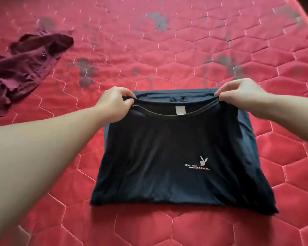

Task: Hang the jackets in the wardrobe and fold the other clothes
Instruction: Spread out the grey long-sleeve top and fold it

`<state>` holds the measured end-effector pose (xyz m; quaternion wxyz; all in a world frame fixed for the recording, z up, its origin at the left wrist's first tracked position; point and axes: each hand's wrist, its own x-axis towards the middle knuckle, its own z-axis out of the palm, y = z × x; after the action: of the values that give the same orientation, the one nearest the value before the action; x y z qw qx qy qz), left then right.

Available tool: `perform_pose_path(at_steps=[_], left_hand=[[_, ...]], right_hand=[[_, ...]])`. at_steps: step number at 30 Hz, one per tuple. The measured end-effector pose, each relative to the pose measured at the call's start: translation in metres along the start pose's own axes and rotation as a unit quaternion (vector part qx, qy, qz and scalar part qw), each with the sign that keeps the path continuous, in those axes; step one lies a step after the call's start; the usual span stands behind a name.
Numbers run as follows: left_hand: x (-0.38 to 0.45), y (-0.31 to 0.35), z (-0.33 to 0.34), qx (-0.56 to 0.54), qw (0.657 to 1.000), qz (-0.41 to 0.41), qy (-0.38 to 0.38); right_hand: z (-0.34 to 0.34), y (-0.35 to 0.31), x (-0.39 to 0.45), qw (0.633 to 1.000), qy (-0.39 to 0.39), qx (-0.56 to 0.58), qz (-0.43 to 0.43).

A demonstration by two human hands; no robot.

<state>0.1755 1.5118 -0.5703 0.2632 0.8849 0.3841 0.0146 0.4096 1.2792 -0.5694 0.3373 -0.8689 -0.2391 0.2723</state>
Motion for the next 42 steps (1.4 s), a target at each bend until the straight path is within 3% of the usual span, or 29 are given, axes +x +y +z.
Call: perform_pose_path(at_steps=[6,9,10,12,14,15,23,30,37,39,42], left_hand=[[0.065,0.005,0.011,-0.012,0.997,0.014,0.071],[0.069,0.005,0.033,0.0,0.989,0.023,0.147],[0.06,0.004,0.049,0.021,0.988,0.049,0.144],[0.03,0.0,0.085,0.087,0.99,0.099,0.038],[0.006,-0.01,0.117,0.181,0.974,0.1,-0.097],[0.003,-0.018,0.13,0.213,0.964,0.096,-0.123],[0.039,-0.041,0.139,0.212,0.969,0.116,-0.054],[0.037,-0.043,0.138,0.205,0.97,0.12,-0.055],[-0.067,-0.088,0.121,0.133,0.985,0.113,0.002],[-0.108,-0.111,0.115,0.134,0.988,0.074,0.013],[-0.144,-0.125,0.108,0.1,0.992,-0.063,0.045]], right_hand=[[0.012,-0.011,0.061,0.995,0.084,-0.041,0.016],[0.04,-0.005,0.059,0.975,0.167,-0.139,-0.052],[0.056,0.001,0.049,0.97,0.158,-0.153,-0.101],[0.092,0.02,0.023,0.956,0.071,-0.221,-0.178],[0.119,0.043,0.007,0.924,-0.017,-0.331,-0.189],[0.127,0.052,0.007,0.911,-0.031,-0.37,-0.18],[0.124,0.067,0.038,0.908,0.01,-0.388,-0.158],[0.124,0.069,0.04,0.91,0.014,-0.385,-0.154],[0.133,0.062,0.024,0.918,0.008,-0.379,-0.114],[0.145,0.061,-0.011,0.92,0.013,-0.368,-0.136],[0.172,0.053,-0.085,0.914,-0.036,-0.348,-0.207]])
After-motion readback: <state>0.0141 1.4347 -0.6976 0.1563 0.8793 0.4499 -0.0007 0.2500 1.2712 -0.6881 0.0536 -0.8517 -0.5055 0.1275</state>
